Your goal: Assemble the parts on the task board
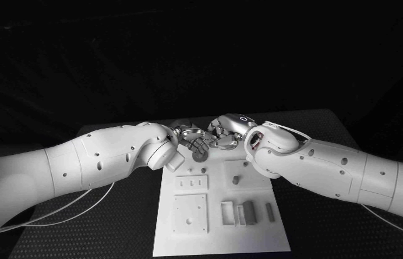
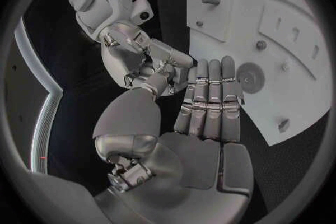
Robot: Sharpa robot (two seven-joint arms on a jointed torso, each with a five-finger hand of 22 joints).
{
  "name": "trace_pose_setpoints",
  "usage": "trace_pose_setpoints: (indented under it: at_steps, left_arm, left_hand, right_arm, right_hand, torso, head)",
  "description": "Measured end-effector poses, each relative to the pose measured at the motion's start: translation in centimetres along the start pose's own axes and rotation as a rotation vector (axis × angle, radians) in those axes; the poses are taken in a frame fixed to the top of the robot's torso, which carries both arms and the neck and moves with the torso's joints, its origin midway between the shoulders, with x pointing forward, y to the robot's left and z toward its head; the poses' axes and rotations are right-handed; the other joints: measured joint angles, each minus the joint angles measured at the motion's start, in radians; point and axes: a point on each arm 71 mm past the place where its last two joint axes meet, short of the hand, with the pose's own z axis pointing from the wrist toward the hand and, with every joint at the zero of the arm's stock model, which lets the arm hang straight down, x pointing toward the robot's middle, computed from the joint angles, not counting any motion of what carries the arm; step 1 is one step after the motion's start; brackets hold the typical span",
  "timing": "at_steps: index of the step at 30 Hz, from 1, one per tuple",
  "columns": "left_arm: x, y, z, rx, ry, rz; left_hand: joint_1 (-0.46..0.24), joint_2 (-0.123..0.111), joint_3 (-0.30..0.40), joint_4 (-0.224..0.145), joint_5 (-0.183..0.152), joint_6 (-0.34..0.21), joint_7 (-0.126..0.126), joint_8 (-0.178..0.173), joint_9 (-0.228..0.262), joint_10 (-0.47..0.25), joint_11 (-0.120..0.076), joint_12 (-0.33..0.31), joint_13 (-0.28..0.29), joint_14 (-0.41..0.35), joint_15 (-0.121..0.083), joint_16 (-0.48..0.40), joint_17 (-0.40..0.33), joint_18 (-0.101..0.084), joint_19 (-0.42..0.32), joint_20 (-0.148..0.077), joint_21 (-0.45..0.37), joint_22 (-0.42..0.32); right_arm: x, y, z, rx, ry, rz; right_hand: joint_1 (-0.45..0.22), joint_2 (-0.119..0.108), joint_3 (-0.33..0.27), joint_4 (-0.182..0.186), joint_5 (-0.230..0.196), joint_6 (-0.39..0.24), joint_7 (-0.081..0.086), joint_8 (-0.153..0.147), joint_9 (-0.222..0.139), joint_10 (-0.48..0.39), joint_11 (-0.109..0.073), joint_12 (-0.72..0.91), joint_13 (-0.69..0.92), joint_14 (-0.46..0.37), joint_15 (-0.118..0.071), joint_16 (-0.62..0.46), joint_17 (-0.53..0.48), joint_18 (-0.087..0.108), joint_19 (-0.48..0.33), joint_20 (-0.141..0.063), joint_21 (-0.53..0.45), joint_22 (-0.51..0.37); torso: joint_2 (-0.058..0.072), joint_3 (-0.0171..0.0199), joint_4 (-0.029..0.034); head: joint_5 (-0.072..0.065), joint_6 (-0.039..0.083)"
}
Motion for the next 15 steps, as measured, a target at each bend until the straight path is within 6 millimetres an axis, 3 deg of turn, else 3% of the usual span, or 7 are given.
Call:
trace_pose_setpoints:
  at_steps: [10,15]
  left_arm:
    - [-0.02,0.09,-0.14,0.000,0.003,-0.009]
    - [-0.05,0.11,-0.13,0.000,0.003,-0.010]
  left_hand:
    - [0.027,0.026,0.045,-0.007,-0.004,0.006,-0.001,0.019,0.009,0.019,-0.011,0.004,0.015,0.010,-0.003,0.004,0.028,0.000,0.007,0.000,0.004,0.014]
    - [0.027,0.026,0.051,-0.009,-0.004,0.007,0.000,0.017,0.008,0.021,-0.013,0.004,0.020,0.010,-0.003,0.004,0.036,-0.002,0.010,-0.003,0.004,0.020]
  right_arm:
    - [0.22,-0.32,-0.04,0.005,0.003,0.000]
    - [0.23,-0.34,-0.04,0.006,0.004,0.000]
  right_hand:
    - [0.001,0.001,0.003,-0.003,0.001,0.000,0.000,0.001,0.006,0.000,0.000,0.000,0.000,0.000,0.000,0.000,0.000,-0.002,0.000,0.000,0.000,0.000]
    - [0.001,0.001,0.003,-0.003,0.001,0.000,0.000,0.001,0.006,0.000,0.000,0.000,0.000,0.000,0.000,0.000,0.000,-0.001,0.000,0.000,0.000,0.000]
  torso:
    - [0.000,-0.0002,0.0001]
    - [0.000,-0.0003,-0.0003]
  head:
    - [-0.002,-0.002]
    - [-0.003,-0.002]
